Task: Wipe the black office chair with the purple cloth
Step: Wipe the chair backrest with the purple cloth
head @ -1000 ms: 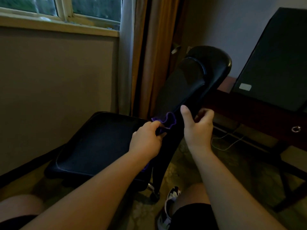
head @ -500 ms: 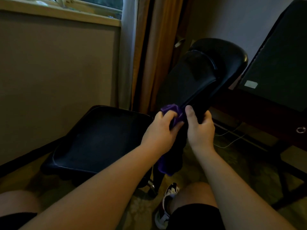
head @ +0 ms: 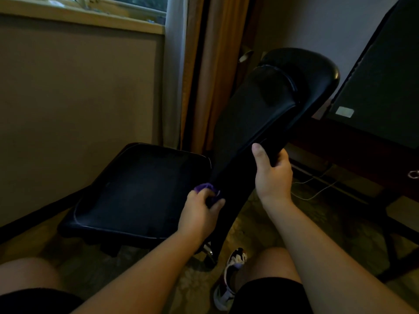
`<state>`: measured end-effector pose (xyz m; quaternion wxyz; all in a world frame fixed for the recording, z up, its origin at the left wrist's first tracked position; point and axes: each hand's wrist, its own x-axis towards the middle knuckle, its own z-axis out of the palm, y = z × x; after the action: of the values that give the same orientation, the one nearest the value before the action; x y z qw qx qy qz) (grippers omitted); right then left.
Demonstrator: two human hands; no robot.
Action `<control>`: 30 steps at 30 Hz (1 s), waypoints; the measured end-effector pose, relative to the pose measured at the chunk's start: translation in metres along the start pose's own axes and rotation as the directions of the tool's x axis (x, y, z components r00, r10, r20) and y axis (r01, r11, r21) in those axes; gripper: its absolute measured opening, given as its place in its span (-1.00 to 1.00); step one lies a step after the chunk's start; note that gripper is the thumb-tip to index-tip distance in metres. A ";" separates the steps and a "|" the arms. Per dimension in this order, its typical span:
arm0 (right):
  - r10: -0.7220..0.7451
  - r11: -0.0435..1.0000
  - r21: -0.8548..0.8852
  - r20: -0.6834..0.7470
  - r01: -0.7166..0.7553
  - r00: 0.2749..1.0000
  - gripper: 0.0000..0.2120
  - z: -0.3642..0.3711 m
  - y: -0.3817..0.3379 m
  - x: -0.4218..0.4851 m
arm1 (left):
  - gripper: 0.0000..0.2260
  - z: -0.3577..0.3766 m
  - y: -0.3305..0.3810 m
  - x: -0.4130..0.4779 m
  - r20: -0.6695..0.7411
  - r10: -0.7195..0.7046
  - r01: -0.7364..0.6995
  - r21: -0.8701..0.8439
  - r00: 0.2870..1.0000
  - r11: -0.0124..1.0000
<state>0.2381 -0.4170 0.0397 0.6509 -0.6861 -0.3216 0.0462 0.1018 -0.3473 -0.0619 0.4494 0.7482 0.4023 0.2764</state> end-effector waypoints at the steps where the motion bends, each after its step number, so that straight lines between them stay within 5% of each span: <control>1: 0.003 1.000 -0.006 -0.006 -0.003 1.000 -0.84 0.001 0.000 0.000 | -0.76 -0.005 0.013 0.003 -0.014 0.017 -0.018 -0.049 1.000 0.999; 5: 0.016 0.999 -0.030 -0.025 -0.017 1.000 -0.82 0.002 0.000 -0.001 | -0.83 -0.028 0.082 0.013 0.003 0.135 -0.128 -0.295 0.991 0.947; 9: 0.059 0.998 0.013 0.009 -0.059 0.998 -0.83 0.000 -0.005 -0.001 | -0.65 -0.041 0.137 0.021 -0.058 0.274 -0.279 -0.279 0.960 0.919; 14: 0.031 0.999 -0.036 -0.021 -0.032 0.999 -0.40 0.002 -0.002 -0.004 | -0.74 -0.040 0.104 0.016 -0.009 0.255 -0.243 -0.341 0.967 0.908; 19: 0.061 0.997 -0.036 -0.018 -0.062 0.998 -0.48 0.004 -0.003 -0.004 | -0.76 -0.011 0.046 0.004 0.030 0.049 -0.030 -0.465 0.998 0.885; 23: 0.078 0.996 -0.033 -0.005 -0.078 0.997 -0.53 0.003 -0.003 -0.005 | -0.68 0.010 0.009 -0.004 0.082 -0.217 0.215 -0.668 0.973 0.713; 27: 0.067 0.998 -0.020 0.007 -0.067 0.998 -0.52 0.002 -0.004 -0.005 | -0.68 0.032 -0.021 -0.001 0.230 -0.527 0.478 -0.781 0.818 0.402; 30: 0.079 0.997 -0.014 0.011 -0.079 0.997 -0.38 0.002 -0.006 -0.006 | -0.62 0.041 -0.031 -0.001 0.332 -0.607 0.588 -0.758 0.722 0.284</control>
<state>0.2305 -0.4184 0.0424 0.6420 -0.7024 -0.2984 0.0736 0.1225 -0.3585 -0.1076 0.8091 0.2363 0.4765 0.2500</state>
